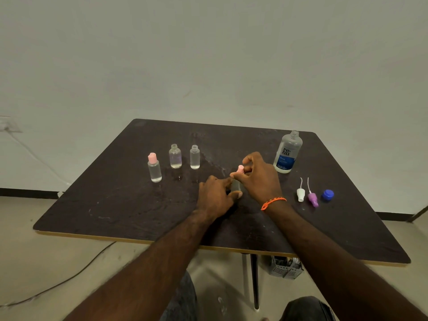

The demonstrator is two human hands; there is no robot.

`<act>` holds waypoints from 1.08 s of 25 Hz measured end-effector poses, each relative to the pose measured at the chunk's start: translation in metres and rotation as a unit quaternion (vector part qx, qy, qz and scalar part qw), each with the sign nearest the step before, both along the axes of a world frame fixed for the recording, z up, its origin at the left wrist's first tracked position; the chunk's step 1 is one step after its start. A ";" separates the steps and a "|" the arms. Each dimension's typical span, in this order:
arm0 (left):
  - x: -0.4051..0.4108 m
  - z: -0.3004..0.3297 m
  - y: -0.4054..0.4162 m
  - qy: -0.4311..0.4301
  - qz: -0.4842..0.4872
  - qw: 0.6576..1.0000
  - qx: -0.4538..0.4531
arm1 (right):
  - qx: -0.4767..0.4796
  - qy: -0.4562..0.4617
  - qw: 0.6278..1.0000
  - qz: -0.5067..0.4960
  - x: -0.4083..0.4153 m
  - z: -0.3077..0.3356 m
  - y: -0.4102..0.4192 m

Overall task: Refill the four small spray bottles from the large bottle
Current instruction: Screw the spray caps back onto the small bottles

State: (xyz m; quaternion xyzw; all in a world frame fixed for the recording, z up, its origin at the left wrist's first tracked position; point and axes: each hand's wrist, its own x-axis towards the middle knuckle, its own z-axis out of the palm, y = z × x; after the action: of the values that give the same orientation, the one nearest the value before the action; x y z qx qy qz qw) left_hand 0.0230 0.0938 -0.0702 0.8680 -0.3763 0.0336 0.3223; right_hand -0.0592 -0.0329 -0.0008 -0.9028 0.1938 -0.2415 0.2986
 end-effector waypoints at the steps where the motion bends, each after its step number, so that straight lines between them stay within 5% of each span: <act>1: 0.000 0.000 0.000 -0.001 0.000 1.000 0.004 | 0.005 0.016 1.000 0.018 0.000 0.000 0.000; 4: -0.003 -0.001 -0.001 -0.002 0.002 1.000 0.000 | 0.067 0.042 0.993 0.082 -0.002 0.000 -0.008; 16: 0.010 0.010 0.019 -0.010 0.022 0.998 0.060 | 0.154 0.010 0.988 0.022 0.008 -0.027 0.011; 27: 0.040 0.013 0.114 0.015 0.172 0.985 -0.004 | 0.158 0.004 0.978 0.137 0.098 -0.027 0.113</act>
State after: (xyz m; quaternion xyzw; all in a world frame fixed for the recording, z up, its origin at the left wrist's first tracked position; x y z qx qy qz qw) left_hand 0.0631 0.2082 -0.0575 0.9190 -0.2163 0.0772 0.3205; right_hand 0.0388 0.0806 -0.0281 -0.8632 0.1056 -0.1609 0.4668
